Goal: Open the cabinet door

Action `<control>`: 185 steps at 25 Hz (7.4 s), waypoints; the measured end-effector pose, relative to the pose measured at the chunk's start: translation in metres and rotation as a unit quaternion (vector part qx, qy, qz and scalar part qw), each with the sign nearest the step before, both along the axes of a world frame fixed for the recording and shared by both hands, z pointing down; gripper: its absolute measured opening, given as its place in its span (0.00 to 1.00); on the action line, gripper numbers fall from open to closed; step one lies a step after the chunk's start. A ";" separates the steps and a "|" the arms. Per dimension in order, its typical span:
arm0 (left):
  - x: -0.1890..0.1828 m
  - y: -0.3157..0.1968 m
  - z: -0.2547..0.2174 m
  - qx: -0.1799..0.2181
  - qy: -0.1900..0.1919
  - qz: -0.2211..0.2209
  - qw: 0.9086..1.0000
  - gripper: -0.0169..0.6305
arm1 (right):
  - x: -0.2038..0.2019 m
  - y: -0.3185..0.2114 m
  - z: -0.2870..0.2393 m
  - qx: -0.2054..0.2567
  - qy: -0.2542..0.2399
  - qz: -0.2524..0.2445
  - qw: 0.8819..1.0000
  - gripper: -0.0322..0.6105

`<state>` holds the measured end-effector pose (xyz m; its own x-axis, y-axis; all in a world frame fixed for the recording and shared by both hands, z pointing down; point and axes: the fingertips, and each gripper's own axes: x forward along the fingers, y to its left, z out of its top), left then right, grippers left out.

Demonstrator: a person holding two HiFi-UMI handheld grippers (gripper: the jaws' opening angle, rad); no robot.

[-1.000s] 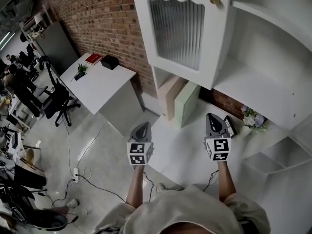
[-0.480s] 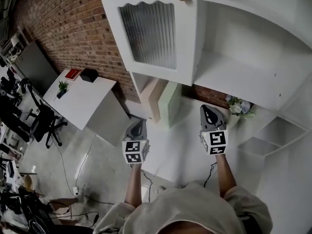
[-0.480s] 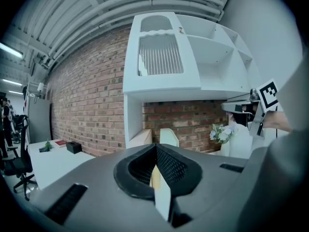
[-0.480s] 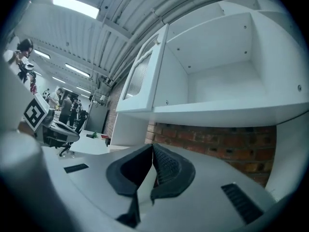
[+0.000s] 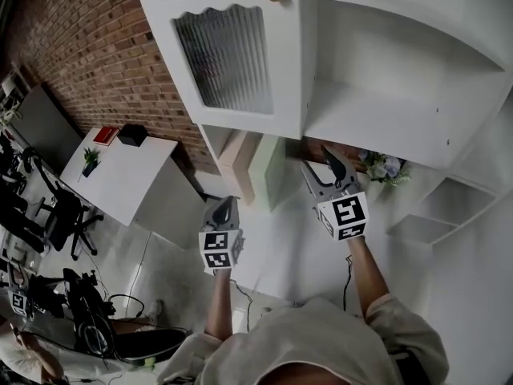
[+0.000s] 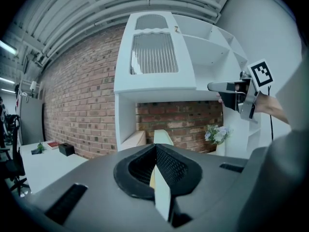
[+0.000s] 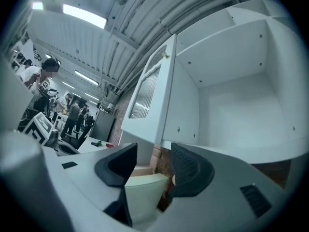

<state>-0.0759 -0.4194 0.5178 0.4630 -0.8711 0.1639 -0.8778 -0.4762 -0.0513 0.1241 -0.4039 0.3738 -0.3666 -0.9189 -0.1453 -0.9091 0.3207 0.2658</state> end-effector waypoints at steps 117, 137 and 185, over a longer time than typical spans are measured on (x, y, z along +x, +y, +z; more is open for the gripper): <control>-0.268 0.158 -0.007 0.009 0.006 -0.321 0.947 0.07 | -0.305 0.093 -0.045 0.070 0.004 -0.269 0.960 0.23; -0.360 0.226 -0.006 0.007 0.007 -0.421 0.907 0.07 | -0.397 0.051 -0.045 0.071 0.012 -0.263 0.962 0.21; -0.116 0.022 0.004 -0.002 0.001 -0.117 0.993 0.07 | -0.110 -0.001 0.078 -0.048 0.020 -0.050 0.997 0.07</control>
